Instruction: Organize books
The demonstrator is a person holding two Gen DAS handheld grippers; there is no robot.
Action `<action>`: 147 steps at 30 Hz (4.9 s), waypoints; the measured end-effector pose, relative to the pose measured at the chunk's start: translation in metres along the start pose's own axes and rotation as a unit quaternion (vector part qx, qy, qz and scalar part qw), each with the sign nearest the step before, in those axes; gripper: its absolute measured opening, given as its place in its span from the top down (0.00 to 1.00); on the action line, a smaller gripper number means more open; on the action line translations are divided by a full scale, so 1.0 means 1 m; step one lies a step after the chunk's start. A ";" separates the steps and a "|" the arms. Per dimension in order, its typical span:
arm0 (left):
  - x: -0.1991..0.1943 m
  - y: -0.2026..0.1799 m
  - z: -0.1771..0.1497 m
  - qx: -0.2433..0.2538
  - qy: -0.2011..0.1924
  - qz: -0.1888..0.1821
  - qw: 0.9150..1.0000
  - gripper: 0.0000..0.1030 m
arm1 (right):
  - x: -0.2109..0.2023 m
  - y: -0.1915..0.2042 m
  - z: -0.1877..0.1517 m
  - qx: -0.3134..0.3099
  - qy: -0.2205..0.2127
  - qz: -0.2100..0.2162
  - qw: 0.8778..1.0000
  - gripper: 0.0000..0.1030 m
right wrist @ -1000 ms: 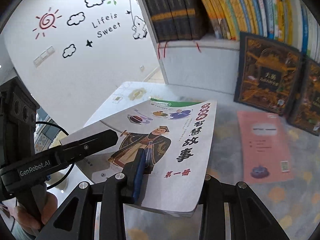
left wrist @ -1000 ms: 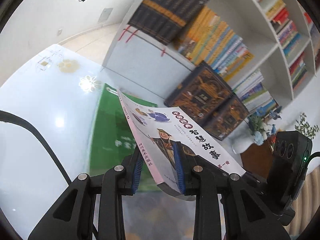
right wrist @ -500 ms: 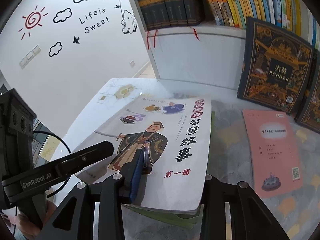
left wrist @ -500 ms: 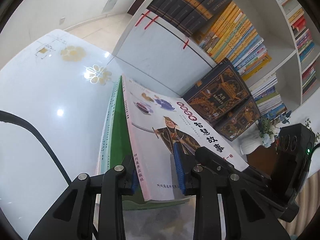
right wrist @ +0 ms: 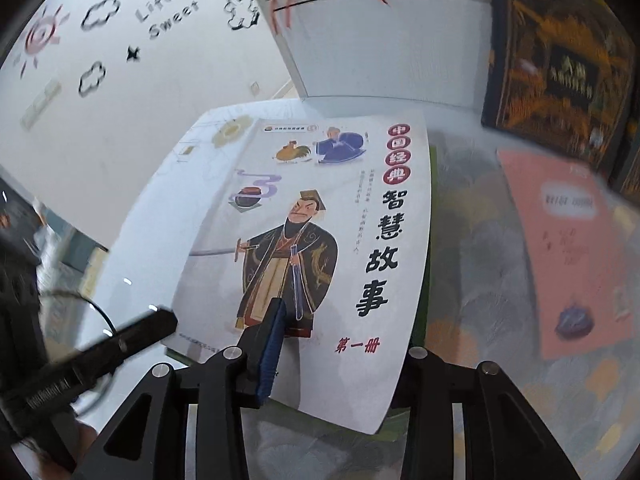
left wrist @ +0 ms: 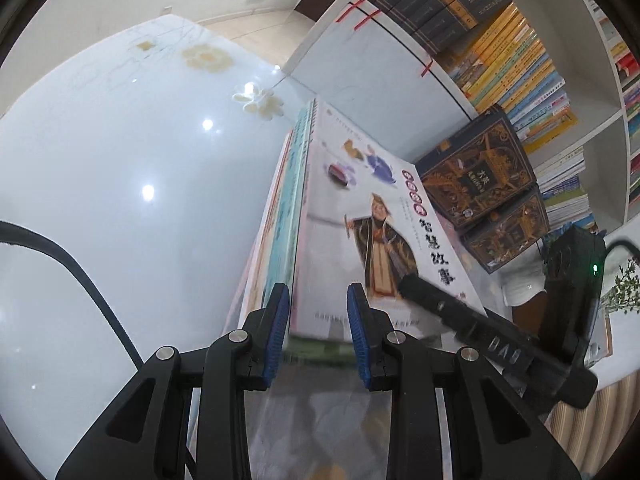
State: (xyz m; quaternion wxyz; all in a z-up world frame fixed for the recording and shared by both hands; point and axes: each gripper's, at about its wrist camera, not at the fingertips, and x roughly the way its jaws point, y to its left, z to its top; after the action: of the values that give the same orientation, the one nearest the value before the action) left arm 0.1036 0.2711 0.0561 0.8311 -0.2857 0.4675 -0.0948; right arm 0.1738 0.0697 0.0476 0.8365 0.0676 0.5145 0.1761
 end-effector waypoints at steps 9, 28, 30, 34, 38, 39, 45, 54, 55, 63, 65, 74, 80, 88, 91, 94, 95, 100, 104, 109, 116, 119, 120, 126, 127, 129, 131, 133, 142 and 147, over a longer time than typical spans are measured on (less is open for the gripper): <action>-0.018 -0.022 -0.010 0.023 -0.005 0.012 1.000 0.72 | -0.026 -0.014 -0.035 -0.011 0.015 0.014 1.000 0.48; 0.105 -0.223 -0.072 0.165 0.090 -0.047 0.981 0.53 | -0.116 -0.271 -0.089 0.252 -0.072 -0.015 0.965 0.46; 0.133 -0.229 -0.069 0.162 0.088 -0.018 0.983 0.53 | -0.107 -0.292 -0.075 0.250 -0.059 0.002 0.966 0.46; 0.176 -0.227 -0.060 0.131 0.076 0.023 0.988 0.53 | -0.091 -0.307 -0.053 0.214 -0.053 0.000 0.975 0.49; 0.196 -0.224 -0.054 0.101 0.063 0.043 0.992 0.53 | -0.072 -0.322 -0.031 0.187 -0.045 -0.011 0.981 0.63; 0.203 -0.223 -0.053 0.096 0.065 0.049 0.992 0.53 | -0.068 -0.325 -0.028 0.182 -0.046 -0.013 0.982 0.63; 0.218 -0.223 -0.050 0.088 0.063 0.061 0.992 0.49 | -0.030 -0.342 -0.007 0.177 -0.023 -0.001 0.984 0.63; 0.205 -0.262 -0.099 0.167 0.138 0.015 0.976 0.49 | -0.055 -0.320 -0.056 0.158 0.000 0.061 0.985 0.63; 0.200 -0.267 -0.113 0.186 0.144 0.023 0.972 0.49 | -0.063 -0.317 -0.070 0.155 -0.004 0.048 0.987 0.63; 0.168 -0.235 -0.088 0.149 0.086 0.071 0.982 0.47 | -0.105 -0.337 -0.134 0.208 -0.007 0.028 0.978 0.63; 0.168 -0.227 -0.066 0.135 0.062 0.094 0.984 0.46 | -0.110 -0.337 -0.126 0.207 -0.018 0.030 0.978 0.63; 0.203 -0.222 -0.037 0.126 0.066 0.130 0.981 0.45 | -0.074 -0.322 -0.056 0.158 -0.020 0.007 0.987 0.63; 0.215 -0.225 -0.043 0.144 0.068 0.131 0.979 0.40 | -0.039 -0.324 -0.023 0.145 -0.018 -0.003 0.989 0.62; 0.202 -0.240 -0.080 0.169 0.109 0.099 0.974 0.39 | -0.065 -0.329 -0.060 0.140 -0.002 0.042 0.989 0.60; 0.185 -0.242 -0.120 0.151 0.145 0.052 0.976 0.39 | -0.096 -0.344 -0.106 0.156 0.014 0.046 0.987 0.60; 0.165 -0.250 -0.176 0.163 0.174 0.042 0.970 0.39 | -0.123 -0.357 -0.162 0.185 0.029 0.061 0.980 0.60; 0.157 -0.252 -0.194 0.164 0.182 0.040 0.969 0.39 | -0.136 -0.361 -0.188 0.198 0.035 0.070 0.977 0.59; 0.134 -0.261 -0.263 0.164 0.254 -0.006 0.953 0.37 | -0.181 -0.377 -0.265 0.215 0.071 0.098 0.969 0.56; 0.128 -0.274 -0.290 0.194 0.249 -0.004 0.949 0.26 | -0.192 -0.405 -0.299 0.289 0.038 0.148 0.945 0.56; 0.131 -0.268 -0.284 0.167 0.242 -0.022 0.955 0.22 | -0.202 -0.388 -0.277 0.271 0.005 0.210 0.939 0.55; 0.073 -0.232 -0.241 0.092 0.177 -0.041 0.979 0.24 | -0.251 -0.312 -0.215 0.169 -0.044 0.240 0.955 0.56; 0.032 -0.197 -0.208 0.062 0.115 -0.011 0.991 0.24 | -0.247 -0.255 -0.194 0.113 -0.036 0.264 0.957 0.55; 0.020 -0.186 -0.203 0.052 0.100 -0.001 0.994 0.24 | -0.245 -0.241 -0.192 0.100 -0.032 0.275 0.956 0.56; -0.020 -0.129 -0.179 0.025 0.053 0.074 0.996 0.24 | -0.196 -0.176 -0.194 0.067 0.036 0.254 0.964 0.53; -0.020 -0.123 -0.182 0.024 0.059 0.078 0.995 0.24 | -0.190 -0.177 -0.199 0.068 0.045 0.230 0.970 0.45; -0.009 -0.110 -0.189 0.021 0.088 0.071 0.993 0.24 | -0.171 -0.179 -0.208 0.068 0.065 0.148 0.985 0.42; 0.006 -0.111 -0.194 0.030 0.114 0.060 0.991 0.24 | -0.149 -0.184 -0.219 0.075 0.093 0.103 0.988 0.42; 0.021 -0.116 -0.203 0.044 0.137 0.054 0.988 0.24 | -0.136 -0.193 -0.228 0.101 0.107 0.082 0.986 0.42; 0.052 -0.121 -0.206 0.076 0.162 0.043 0.983 0.65 | -0.115 -0.194 -0.245 0.117 0.070 -0.019 0.990 0.72; 0.048 -0.119 -0.203 0.078 0.172 0.058 0.980 0.66 | -0.110 -0.176 -0.254 0.085 0.059 -0.042 0.994 0.72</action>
State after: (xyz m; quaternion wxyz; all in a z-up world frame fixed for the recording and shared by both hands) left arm -0.0259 0.0748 0.0075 0.7619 -0.1719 0.6107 -0.1304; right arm -0.0564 -0.1513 -0.0294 0.8024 0.1059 0.5787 0.0997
